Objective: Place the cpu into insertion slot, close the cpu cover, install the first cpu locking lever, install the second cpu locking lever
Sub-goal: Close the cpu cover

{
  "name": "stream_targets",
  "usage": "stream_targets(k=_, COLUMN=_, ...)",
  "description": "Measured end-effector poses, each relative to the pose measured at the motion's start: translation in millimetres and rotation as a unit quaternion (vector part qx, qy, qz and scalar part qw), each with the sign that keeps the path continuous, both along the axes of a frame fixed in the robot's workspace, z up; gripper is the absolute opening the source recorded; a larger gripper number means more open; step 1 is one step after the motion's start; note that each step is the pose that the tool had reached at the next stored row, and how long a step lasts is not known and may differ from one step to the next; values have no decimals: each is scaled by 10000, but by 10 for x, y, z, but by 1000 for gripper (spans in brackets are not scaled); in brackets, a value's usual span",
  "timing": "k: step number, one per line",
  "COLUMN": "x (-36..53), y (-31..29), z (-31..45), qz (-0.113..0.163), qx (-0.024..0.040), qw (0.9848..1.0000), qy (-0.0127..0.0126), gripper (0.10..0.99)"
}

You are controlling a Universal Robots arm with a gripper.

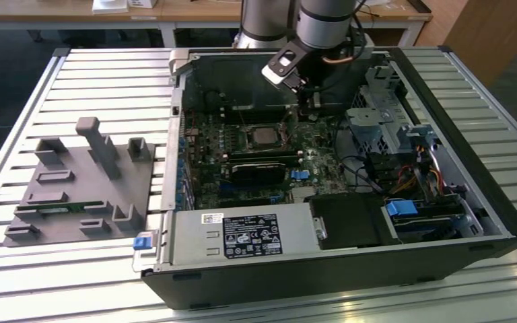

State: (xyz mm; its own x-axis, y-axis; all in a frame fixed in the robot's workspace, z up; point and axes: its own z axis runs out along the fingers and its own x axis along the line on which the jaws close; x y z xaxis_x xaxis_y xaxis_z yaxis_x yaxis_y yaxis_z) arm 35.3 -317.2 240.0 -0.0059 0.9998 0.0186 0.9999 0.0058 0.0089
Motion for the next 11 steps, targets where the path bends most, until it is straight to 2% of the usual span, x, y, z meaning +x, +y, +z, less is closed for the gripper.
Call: stream_targets(k=11, x=-83, y=0, z=-1, qz=0, qx=0, qw=10000, qy=0, gripper=106)
